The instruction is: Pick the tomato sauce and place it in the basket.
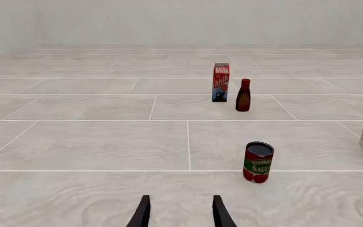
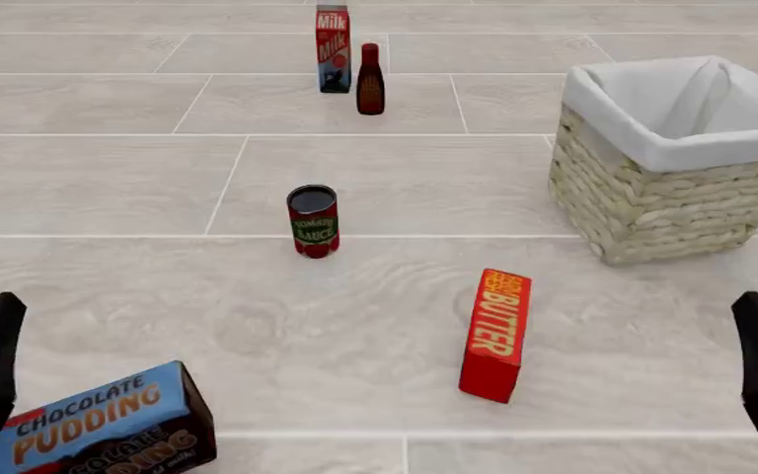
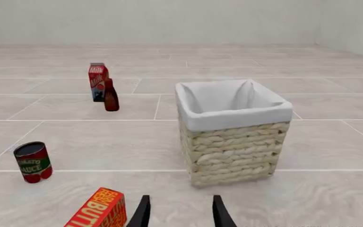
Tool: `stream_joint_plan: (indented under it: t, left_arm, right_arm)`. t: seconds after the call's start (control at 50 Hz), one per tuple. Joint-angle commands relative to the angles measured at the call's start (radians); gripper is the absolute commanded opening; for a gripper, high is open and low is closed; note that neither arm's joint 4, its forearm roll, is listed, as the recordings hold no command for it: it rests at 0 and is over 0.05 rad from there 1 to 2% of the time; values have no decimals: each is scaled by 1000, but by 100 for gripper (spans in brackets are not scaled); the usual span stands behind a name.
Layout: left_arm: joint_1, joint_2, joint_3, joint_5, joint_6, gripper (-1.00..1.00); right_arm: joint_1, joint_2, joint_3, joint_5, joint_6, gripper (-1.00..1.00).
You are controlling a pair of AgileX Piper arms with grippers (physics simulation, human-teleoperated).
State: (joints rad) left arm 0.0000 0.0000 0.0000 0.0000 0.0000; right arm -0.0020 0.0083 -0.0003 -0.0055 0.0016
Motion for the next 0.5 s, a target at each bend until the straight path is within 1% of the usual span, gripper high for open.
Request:
stream_joint_plan:
  t: [0.02, 0.04, 0.08, 0.1, 0.14, 0.18, 0.2, 0.22, 0.32, 0.42, 0.5]
  left_arm:
    - [0, 0, 0, 0, 0, 100]
    - [0, 0, 0, 0, 0, 100]
    - [0, 0, 0, 0, 0, 100]
    - [0, 0, 0, 0, 0, 100]
    - [0, 0, 0, 0, 0, 100]
    - [0, 0, 0, 0, 0, 100]
    - [0, 0, 0, 0, 0, 100]
    - [0, 0, 0, 0, 0, 100]
    - [0, 0, 0, 0, 0, 100]
    - [0, 0, 0, 0, 0, 100]
    - [0, 0, 0, 0, 0, 100]
  right_arm:
    - [-9, 41, 0, -25, 8, 100]
    - [-9, 41, 0, -25, 8, 100]
    - [-3, 28, 0, -17, -9, 100]
    - [-4, 35, 0, -21, -3, 100]
    - [-1, 29, 0, -17, -17, 100]
    - [-3, 38, 0, -22, -10, 100]
    - [-2, 32, -1, -19, -21, 100]
    - [-1, 35, -1, -21, -12, 100]
    - [-1, 39, -1, -26, -16, 100]
    - [14, 81, -1, -68, -9, 100]
    - [40, 147, -1, -130, -5, 100]
